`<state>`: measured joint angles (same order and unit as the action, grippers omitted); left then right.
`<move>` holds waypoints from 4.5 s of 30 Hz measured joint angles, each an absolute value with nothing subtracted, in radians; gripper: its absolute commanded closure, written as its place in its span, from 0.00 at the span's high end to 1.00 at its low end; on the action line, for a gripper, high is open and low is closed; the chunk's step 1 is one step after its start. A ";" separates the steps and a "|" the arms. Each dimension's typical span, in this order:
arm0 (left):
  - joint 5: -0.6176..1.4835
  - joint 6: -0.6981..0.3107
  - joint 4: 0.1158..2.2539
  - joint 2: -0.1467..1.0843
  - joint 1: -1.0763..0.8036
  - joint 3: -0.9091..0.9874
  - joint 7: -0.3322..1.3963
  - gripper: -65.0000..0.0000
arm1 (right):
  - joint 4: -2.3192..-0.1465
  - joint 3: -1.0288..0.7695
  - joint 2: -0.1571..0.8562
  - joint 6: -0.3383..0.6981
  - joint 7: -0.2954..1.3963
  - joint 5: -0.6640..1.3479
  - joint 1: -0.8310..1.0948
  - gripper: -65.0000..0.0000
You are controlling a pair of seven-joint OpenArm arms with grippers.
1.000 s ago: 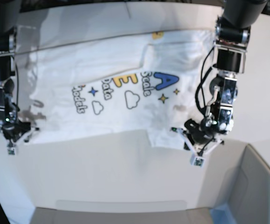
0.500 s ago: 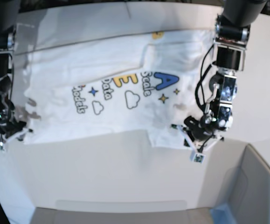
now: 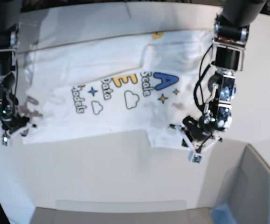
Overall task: Layout the t-shirt on the table in an organized manner, then fold the t-shirt properly
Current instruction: 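Lower the right gripper to the hem corner and grasp both hem corners, then lift the hem with both grippers and fold it over toward the collar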
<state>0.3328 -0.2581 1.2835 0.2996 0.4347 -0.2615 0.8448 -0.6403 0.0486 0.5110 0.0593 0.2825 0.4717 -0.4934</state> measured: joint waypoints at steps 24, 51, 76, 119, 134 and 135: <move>0.332 -0.258 1.088 0.297 0.498 -0.265 0.737 0.35 | -0.772 0.098 0.515 0.060 0.262 0.484 -0.385 0.28; 0.345 -0.257 0.708 0.302 0.645 -0.550 0.487 0.03 | -0.844 0.094 0.523 0.052 0.254 0.487 -0.324 0.20; 0.337 -0.261 1.343 0.300 0.428 -0.187 0.827 0.00 | -0.996 -0.030 0.503 0.060 0.378 0.468 -0.309 0.00; 0.337 -0.260 2.020 0.299 -0.106 0.058 1.023 0.00 | -1.212 -0.292 0.504 0.064 0.384 0.472 -0.072 0.00; 0.339 -0.260 2.035 0.299 -0.161 0.059 1.099 0.00 | -1.419 -0.350 0.496 0.060 0.506 0.471 0.013 0.00; 0.339 -0.260 2.035 0.299 -0.172 0.059 1.100 0.00 | -1.432 -0.350 0.496 0.063 0.506 0.475 0.018 0.00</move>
<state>0.3386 -0.2596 2.0354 0.2989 -0.1719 0.0593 1.0996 -1.4319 -0.3504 0.4957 0.0631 0.5064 0.4751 0.0177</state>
